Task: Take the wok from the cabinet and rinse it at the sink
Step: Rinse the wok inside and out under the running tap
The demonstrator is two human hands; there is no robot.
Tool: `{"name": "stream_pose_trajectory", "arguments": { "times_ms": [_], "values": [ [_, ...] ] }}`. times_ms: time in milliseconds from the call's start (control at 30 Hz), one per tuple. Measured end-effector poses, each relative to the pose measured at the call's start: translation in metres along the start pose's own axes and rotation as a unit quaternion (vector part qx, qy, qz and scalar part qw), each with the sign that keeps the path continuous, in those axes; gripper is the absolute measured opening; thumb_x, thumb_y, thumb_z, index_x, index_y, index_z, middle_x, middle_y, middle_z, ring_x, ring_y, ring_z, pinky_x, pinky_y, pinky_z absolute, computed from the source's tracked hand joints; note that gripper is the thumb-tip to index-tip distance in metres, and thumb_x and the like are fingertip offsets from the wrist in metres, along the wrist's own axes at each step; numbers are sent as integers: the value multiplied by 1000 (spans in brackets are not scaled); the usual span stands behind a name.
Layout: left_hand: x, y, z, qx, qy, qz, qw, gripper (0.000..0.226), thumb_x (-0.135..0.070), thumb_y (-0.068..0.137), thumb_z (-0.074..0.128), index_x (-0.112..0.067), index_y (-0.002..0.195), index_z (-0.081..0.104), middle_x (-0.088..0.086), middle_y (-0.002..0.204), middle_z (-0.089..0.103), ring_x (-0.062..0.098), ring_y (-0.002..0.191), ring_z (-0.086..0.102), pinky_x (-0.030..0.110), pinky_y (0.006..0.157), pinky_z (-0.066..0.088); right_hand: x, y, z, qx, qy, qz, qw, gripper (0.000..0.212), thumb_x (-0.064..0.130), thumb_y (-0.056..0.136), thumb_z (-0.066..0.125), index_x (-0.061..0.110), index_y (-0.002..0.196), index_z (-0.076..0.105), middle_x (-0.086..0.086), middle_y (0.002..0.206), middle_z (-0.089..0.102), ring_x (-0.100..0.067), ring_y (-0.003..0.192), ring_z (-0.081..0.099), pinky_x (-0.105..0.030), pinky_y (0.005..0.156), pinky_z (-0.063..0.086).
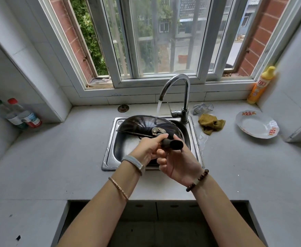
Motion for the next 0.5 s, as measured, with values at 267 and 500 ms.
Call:
{"name": "stream_pose_trajectory", "arguments": {
  "times_ms": [267, 500],
  "values": [
    [-31, 12, 16, 1, 64, 16, 998, 25, -29, 84, 70, -9, 74, 58, -5, 32, 46, 7, 27, 47, 15, 33, 40, 30, 11, 0, 76, 72, -15, 994, 42, 41, 68, 81, 13, 94, 64, -1, 73, 54, -11, 54, 50, -20, 48, 46],
    [-45, 19, 26, 3, 106, 9, 994, 26, -26, 83, 69, -10, 67, 57, 3, 55, 53, 7, 28, 51, 15, 35, 44, 48, 13, -2, 85, 131, -20, 988, 35, 23, 69, 84, 9, 90, 61, -2, 72, 55, -9, 52, 50, -19, 45, 45]
  ]
}}
Point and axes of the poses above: each hand's wrist, its own y-axis towards the middle knuckle, its own z-axis out of the palm, x = y × z, the point moved 8 cm from there along y, towards the middle knuckle
